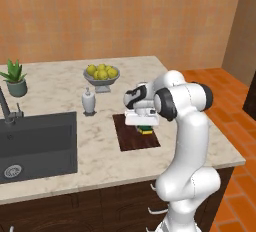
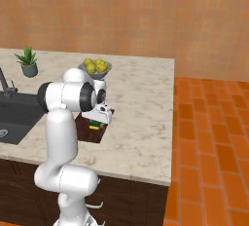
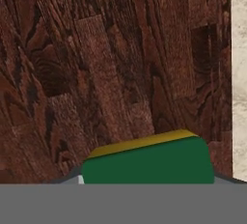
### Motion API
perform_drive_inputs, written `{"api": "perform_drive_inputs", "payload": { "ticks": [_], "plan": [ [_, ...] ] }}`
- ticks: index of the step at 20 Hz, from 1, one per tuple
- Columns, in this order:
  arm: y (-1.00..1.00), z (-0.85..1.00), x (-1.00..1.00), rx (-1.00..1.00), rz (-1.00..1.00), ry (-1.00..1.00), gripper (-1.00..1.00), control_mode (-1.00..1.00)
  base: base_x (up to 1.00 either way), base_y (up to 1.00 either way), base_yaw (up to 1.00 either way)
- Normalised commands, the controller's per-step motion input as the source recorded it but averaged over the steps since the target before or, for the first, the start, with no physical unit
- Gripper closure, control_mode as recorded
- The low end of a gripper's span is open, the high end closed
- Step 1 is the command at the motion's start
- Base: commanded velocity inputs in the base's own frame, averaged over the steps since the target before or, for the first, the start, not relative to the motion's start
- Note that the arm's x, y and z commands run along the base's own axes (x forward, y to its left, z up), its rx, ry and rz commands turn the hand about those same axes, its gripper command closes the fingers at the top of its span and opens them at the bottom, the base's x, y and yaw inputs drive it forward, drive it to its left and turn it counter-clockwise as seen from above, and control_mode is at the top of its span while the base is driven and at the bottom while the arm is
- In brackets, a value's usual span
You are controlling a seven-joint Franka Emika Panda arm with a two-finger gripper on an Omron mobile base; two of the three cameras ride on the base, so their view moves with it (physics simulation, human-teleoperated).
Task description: Pick up the sponge from the counter and clean the cutting board by briefly scrubbing or pressing down on the cutting board. Once finished, release the sponge.
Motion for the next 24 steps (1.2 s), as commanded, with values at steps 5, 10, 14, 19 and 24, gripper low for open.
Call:
{"api": "perform_drive_inputs", "payload": {
  "ticks": [5, 10, 14, 19, 24],
  "plan": [
    [0.00, -0.02, 0.31, 0.00, -0.01, 0.00, 1.00, -1.00, 0.00, 0.00, 0.00],
    [0.00, -0.15, 0.44, 0.00, 0.00, 0.03, 1.00, -1.00, 0.00, 0.00, 0.00],
    [0.00, -0.71, 0.13, 0.00, 0.00, 0.14, 1.00, -1.00, 0.00, 0.00, 0.00],
    [0.21, -0.22, 0.35, 0.00, -0.01, 0.06, 1.00, -1.00, 0.00, 0.00, 0.00],
    [0.06, 0.00, 0.47, 0.00, 0.00, 0.01, 1.00, -1.00, 0.00, 0.00, 0.00]
  ]
}}
